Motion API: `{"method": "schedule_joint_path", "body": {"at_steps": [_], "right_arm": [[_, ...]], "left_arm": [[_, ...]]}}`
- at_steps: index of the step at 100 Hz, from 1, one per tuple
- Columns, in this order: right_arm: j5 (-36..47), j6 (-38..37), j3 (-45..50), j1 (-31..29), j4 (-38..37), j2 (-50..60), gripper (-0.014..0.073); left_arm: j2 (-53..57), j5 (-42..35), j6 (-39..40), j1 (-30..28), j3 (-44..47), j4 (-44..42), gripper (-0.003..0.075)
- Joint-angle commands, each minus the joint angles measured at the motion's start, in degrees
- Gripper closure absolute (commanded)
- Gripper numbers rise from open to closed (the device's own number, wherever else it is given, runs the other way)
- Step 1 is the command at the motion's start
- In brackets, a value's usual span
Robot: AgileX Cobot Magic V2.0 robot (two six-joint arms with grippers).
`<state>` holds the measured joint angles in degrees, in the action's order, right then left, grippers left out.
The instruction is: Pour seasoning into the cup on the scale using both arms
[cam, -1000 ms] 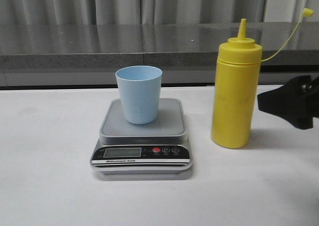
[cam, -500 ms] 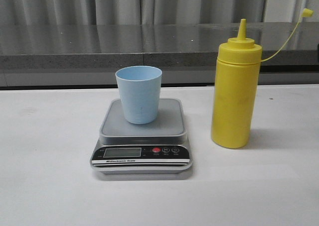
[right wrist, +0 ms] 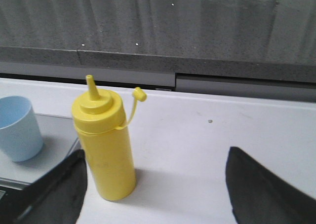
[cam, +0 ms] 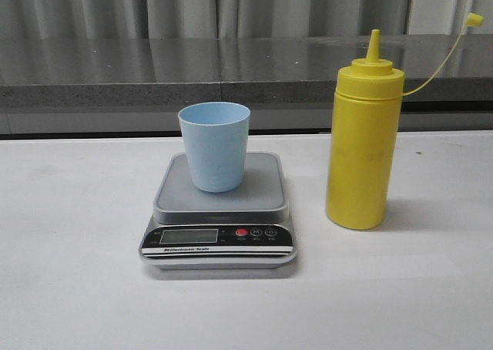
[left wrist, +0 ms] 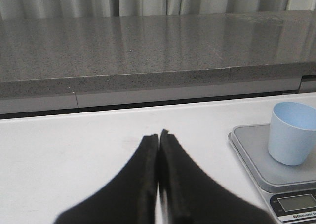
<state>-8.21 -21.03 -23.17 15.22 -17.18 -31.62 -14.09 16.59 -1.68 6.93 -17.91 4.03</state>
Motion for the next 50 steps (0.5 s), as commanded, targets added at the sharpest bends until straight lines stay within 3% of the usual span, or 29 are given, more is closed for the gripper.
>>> {"method": "schedule_joint_path", "body": {"at_steps": [1, 21, 40, 50], "right_arm": [[1.7, -0.1, -2.1, 1.8, 0.0, 2.0, 0.0090], [-4.7, -0.1, -2.1, 3.4, 0.0, 4.1, 0.0275], [-5.8, -0.1, -2.1, 3.4, 0.0, 4.1, 0.0569], [-5.7, -0.1, -2.1, 3.4, 0.0, 4.1, 0.0663]], "left_arm": [[-0.5, -4.9, 0.2, -0.3, -1.5, 0.0, 0.0740], [-0.5, -4.9, 0.2, -0.3, -1.5, 0.0, 0.0740], [-0.5, -4.9, 0.2, -0.3, -1.5, 0.0, 0.0740], [-0.5, -4.9, 0.2, -0.3, -1.5, 0.0, 0.0740]]}}
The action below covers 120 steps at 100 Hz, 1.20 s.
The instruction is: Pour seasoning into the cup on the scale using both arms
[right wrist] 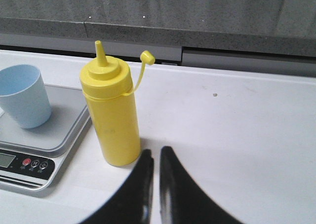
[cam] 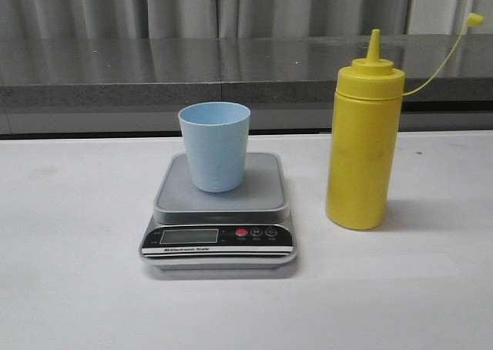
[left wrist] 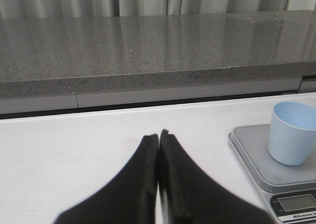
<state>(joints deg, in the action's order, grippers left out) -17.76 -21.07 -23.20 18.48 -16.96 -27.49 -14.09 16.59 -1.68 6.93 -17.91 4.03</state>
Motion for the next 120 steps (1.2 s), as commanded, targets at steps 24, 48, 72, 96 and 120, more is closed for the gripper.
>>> {"method": "schedule_joint_path", "body": {"at_steps": [24, 48, 72, 96, 120], "right_arm": [[4.0, -0.1, -2.0, 0.2, -0.2, 0.0, 0.0662], [3.9, -0.1, -2.0, 0.2, -0.2, 0.0, 0.0662], [3.9, -0.1, -2.0, 0.2, -0.2, 0.0, 0.0662], [3.2, -0.1, -1.8, -0.3, -0.3, 1.3, 0.0662], [0.9, 2.8, -0.2, -6.0, 0.9, 9.5, 0.0662]], "left_arm": [[-0.5, -4.9, 0.2, -0.3, -1.5, 0.0, 0.0740], [-0.5, -4.9, 0.2, -0.3, -1.5, 0.0, 0.0740], [-0.5, -4.9, 0.2, -0.3, -1.5, 0.0, 0.0740], [-0.5, -4.9, 0.2, -0.3, -1.5, 0.0, 0.0740], [-0.5, -4.9, 0.2, -0.3, -1.5, 0.0, 0.0740]]}}
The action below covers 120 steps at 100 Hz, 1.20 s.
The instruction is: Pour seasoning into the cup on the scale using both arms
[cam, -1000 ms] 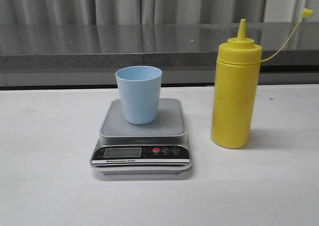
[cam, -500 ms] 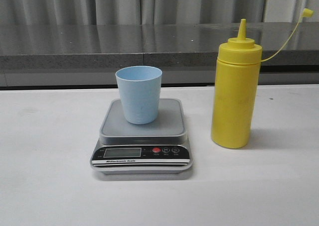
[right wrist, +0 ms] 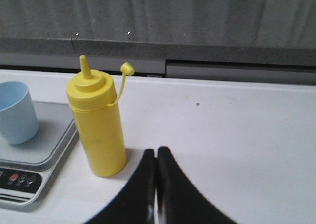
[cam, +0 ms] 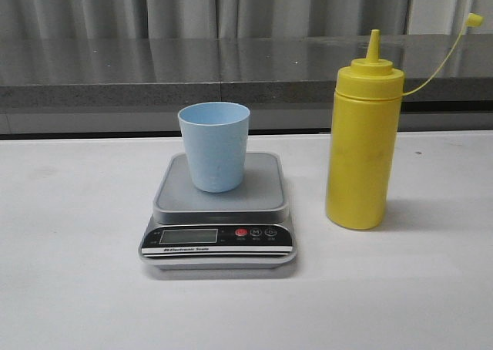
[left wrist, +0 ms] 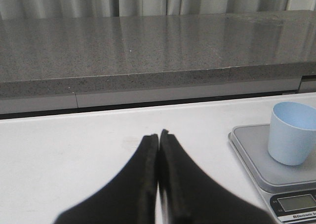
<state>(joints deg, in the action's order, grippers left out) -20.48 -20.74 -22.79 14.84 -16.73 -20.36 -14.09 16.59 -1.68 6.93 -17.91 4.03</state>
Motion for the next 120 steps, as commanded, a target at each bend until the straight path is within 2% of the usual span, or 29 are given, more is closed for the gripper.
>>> {"method": "schedule_joint_path", "body": {"at_steps": [1, 24, 52, 70, 97, 120], "right_arm": [[3.7, 2.7, -0.4, -2.6, 1.1, 3.0, 0.0662], [5.8, 14.0, 7.6, -9.7, 13.1, 12.8, 0.0662], [8.8, 22.8, 15.6, -13.7, 19.3, 21.0, 0.0662], [9.6, 23.5, 18.6, -13.8, 19.5, 22.1, 0.0662], [15.6, 23.5, 22.8, -13.8, 19.1, 22.1, 0.0662], [15.6, 23.5, 23.3, -13.8, 19.0, 22.1, 0.0662]], "left_arm": [[-0.5, -4.9, 0.2, -0.3, -1.5, 0.0, 0.0740], [-0.5, -4.9, 0.2, -0.3, -1.5, 0.0, 0.0740], [-0.5, -4.9, 0.2, -0.3, -1.5, 0.0, 0.0740], [-0.5, -4.9, 0.2, -0.3, -1.5, 0.0, 0.0740], [-0.5, -4.9, 0.2, -0.3, -1.5, 0.0, 0.0740], [-0.5, -4.9, 0.2, -0.3, -1.5, 0.0, 0.0740]]}}
